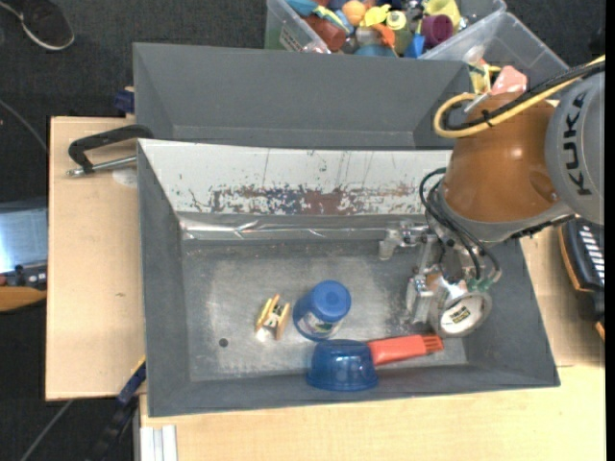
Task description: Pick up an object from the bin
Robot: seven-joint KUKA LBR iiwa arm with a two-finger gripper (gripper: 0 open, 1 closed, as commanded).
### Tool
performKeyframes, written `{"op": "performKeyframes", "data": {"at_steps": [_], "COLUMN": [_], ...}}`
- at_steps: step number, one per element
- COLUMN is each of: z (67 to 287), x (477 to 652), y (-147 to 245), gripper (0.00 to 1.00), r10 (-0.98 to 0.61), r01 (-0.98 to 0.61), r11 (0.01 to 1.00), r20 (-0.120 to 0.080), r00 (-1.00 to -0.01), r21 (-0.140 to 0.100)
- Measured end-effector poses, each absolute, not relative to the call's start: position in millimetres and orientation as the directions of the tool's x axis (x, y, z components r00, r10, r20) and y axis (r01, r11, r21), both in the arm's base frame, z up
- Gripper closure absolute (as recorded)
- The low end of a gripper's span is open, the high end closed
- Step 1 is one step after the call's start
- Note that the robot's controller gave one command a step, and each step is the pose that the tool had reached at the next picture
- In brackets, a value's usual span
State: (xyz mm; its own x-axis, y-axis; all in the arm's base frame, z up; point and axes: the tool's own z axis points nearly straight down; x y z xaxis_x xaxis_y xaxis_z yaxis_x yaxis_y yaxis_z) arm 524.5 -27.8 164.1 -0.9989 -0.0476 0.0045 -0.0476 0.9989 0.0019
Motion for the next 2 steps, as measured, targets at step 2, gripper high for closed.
{"op": "performKeyframes", "data": {"at_steps": [2], "z": [119], "x": [516.8], "y": [-107], "gripper": [0.0], "r10": [-0.184], "r01": [-0.184], "r11": [0.983], "r20": [-0.003], "r00": [-0.983], "r21": [0.002]}}
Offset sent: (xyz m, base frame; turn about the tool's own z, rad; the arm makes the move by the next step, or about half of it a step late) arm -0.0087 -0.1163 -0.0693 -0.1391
